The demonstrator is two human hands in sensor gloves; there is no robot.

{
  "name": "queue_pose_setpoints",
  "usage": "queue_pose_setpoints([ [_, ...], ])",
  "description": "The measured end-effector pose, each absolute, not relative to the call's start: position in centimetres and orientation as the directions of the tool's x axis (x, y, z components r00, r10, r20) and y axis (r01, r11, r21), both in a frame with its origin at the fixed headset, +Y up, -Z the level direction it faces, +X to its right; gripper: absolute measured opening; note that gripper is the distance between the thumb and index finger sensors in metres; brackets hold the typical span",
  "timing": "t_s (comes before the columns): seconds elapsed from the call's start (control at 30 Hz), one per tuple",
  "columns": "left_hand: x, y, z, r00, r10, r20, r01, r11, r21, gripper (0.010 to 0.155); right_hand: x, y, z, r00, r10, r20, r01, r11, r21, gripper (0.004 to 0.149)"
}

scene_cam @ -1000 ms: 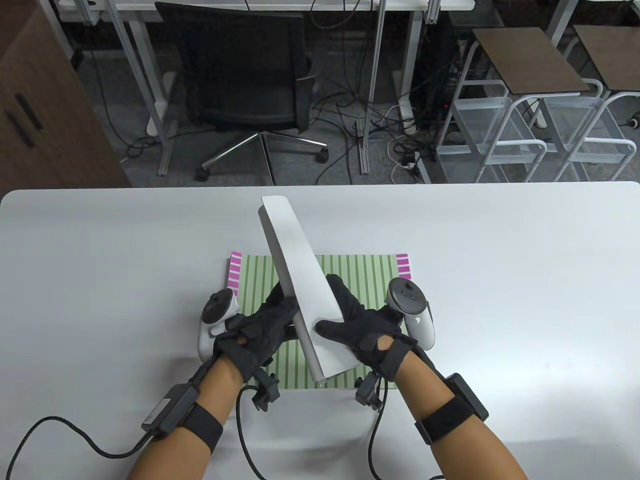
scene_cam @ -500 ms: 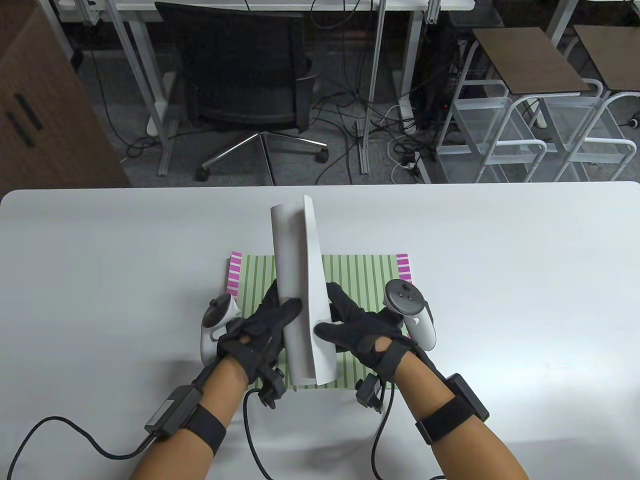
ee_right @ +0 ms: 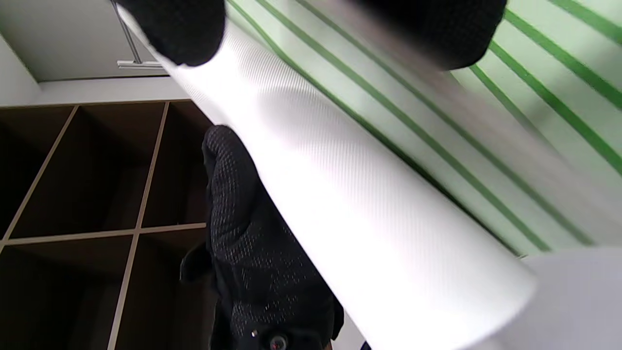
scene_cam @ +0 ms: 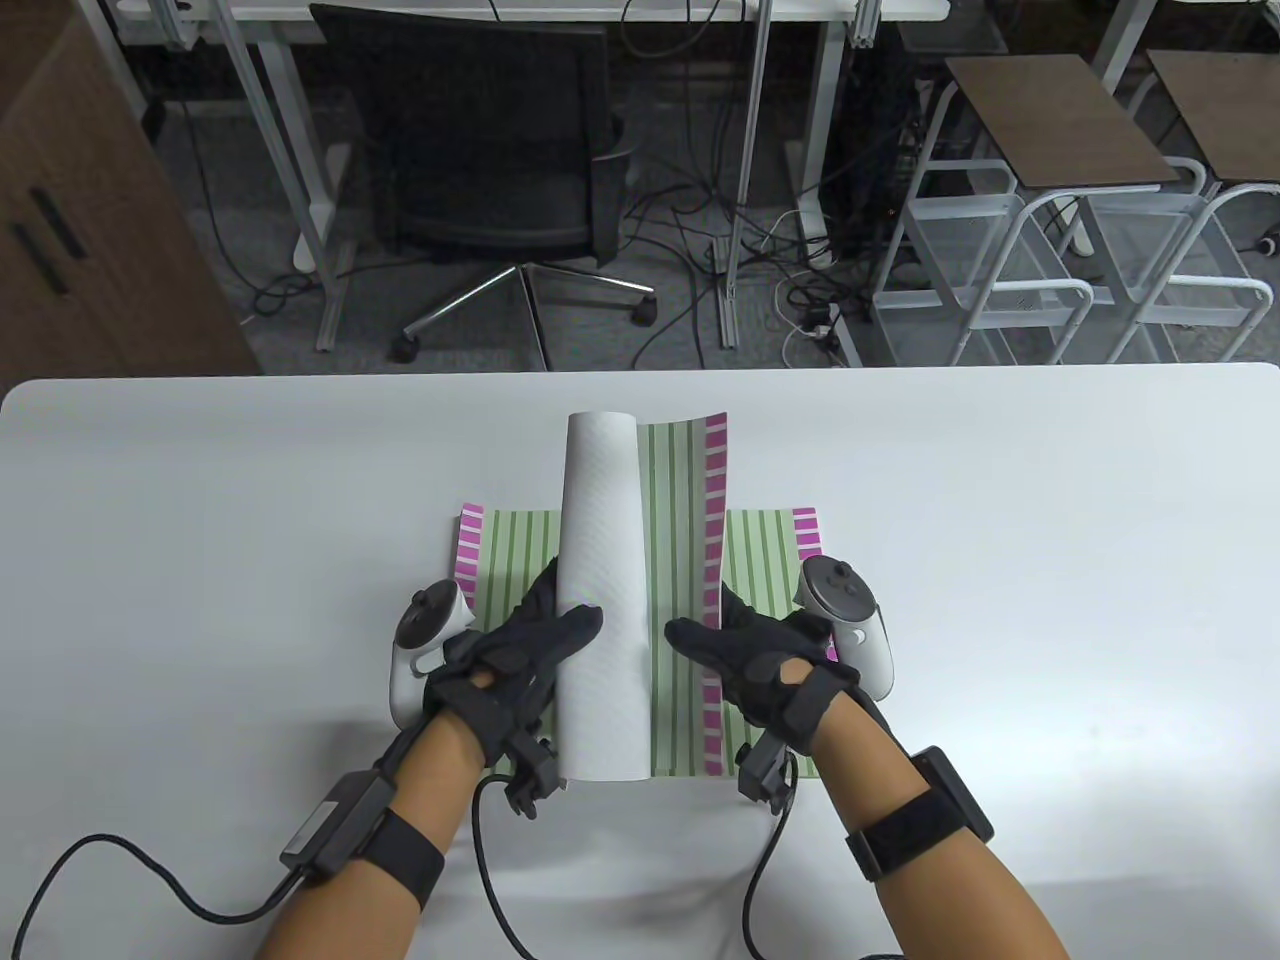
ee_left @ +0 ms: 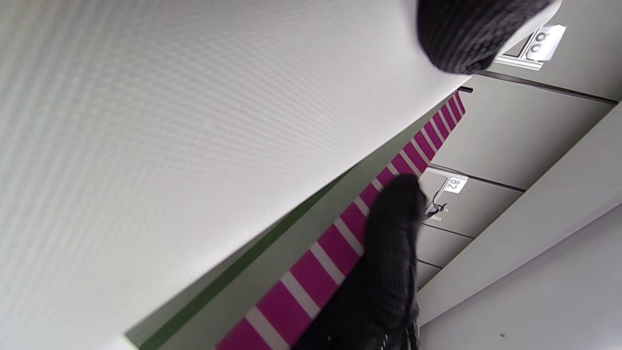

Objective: Unroll mouse pads and stack together

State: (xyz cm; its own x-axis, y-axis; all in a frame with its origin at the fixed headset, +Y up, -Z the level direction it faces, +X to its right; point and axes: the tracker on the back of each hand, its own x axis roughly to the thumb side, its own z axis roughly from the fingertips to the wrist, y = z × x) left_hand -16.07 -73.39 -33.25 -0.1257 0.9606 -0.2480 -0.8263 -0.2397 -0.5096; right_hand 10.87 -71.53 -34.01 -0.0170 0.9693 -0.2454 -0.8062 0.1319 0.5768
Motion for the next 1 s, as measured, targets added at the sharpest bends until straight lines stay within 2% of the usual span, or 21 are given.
queue_pose_setpoints([
  [0.07,-16.2,-73.4,-33.3,-0.134,0.958,-0.254,-0.821,-0.251,-0.513,0.085,11.2,-71.8,-34.2,-0.007,0.964,-0.264,-0.814,0.148,0.562,0.070],
  [0.17,-16.3,-73.4,-33.4,-0.164,0.950,-0.268,-0.803,-0.286,-0.523,0.085,11.6,-72.1,-34.3,0.024,0.958,-0.287,-0.823,0.182,0.539,0.067],
  [0.37,-16.8,-73.8,-33.8,-0.172,0.946,-0.275,-0.822,-0.292,-0.489,0.086,11.8,-72.2,-34.2,0.049,0.959,-0.279,-0.840,0.191,0.508,0.065],
  [0.57,-17.6,-74.3,-33.9,-0.152,0.951,-0.270,-0.855,-0.263,-0.446,0.077,12.1,-72.2,-34.2,0.036,0.962,-0.271,-0.859,0.168,0.484,0.065],
  [0.73,-17.9,-74.8,-33.9,-0.122,0.949,-0.290,-0.837,-0.256,-0.484,0.072,12.1,-72.0,-34.2,0.003,0.967,-0.253,-0.859,0.132,0.495,0.064],
  [1.0,-17.3,-75.4,-33.6,-0.030,0.953,-0.302,-0.830,-0.192,-0.523,0.100,11.6,-71.5,-33.9,-0.032,0.976,-0.217,-0.863,0.082,0.499,0.062],
])
